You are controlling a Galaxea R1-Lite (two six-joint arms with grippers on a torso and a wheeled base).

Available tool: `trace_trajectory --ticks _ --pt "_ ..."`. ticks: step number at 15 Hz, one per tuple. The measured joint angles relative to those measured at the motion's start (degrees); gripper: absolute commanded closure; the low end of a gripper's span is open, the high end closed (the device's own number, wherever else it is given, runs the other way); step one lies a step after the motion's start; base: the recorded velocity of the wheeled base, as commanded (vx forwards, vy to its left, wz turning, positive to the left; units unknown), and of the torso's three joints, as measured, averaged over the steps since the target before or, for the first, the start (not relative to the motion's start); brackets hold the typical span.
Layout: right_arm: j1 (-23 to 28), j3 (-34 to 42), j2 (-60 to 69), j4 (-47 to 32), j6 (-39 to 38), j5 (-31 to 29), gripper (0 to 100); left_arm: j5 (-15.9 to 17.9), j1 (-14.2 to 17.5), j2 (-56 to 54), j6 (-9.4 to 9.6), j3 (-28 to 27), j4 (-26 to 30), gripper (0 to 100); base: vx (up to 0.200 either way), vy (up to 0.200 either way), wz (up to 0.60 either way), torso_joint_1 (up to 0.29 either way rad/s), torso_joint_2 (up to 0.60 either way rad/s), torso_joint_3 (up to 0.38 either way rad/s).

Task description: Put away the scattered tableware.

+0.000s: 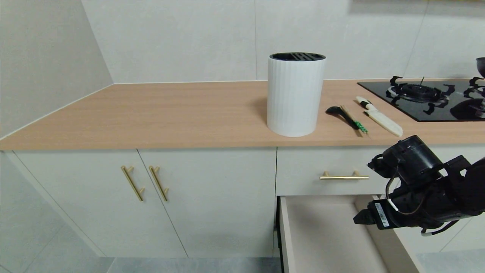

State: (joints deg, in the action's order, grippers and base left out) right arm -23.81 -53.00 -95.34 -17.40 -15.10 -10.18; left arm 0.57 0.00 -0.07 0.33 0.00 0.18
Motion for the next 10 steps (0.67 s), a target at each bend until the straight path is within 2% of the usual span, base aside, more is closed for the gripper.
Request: trace_trajectory --ticks 2,4,7,10 --pt "0.09 0.0 -0.05 -0.01 0.0 -0.09 0 -0.02 0.0 0.0 0.0 0.0 -0.02 0 0.0 0.0 0.0 0.19 -0.48 -0.288" --pt "0.02 0.0 -0.13 0.0 0.09 -0.71 0 -0.02 0.0 0.0 0.0 0.0 0.0 0 0.0 0.0 0.0 0.09 -0.22 -0.134" --pt "0.02 -0.55 -0.35 0.16 0.27 -2.02 0 0.02 0.0 0.0 0.02 0.0 0.0 0 0.0 0.0 0.0 0.021 -0.05 -0.023" --pt "0.02 -4.22 1.22 0.16 2.55 -6.84 0 0.0 0.0 0.0 0.02 0.0 -0.02 0 0.0 0.0 0.0 0.0 0.0 0.0"
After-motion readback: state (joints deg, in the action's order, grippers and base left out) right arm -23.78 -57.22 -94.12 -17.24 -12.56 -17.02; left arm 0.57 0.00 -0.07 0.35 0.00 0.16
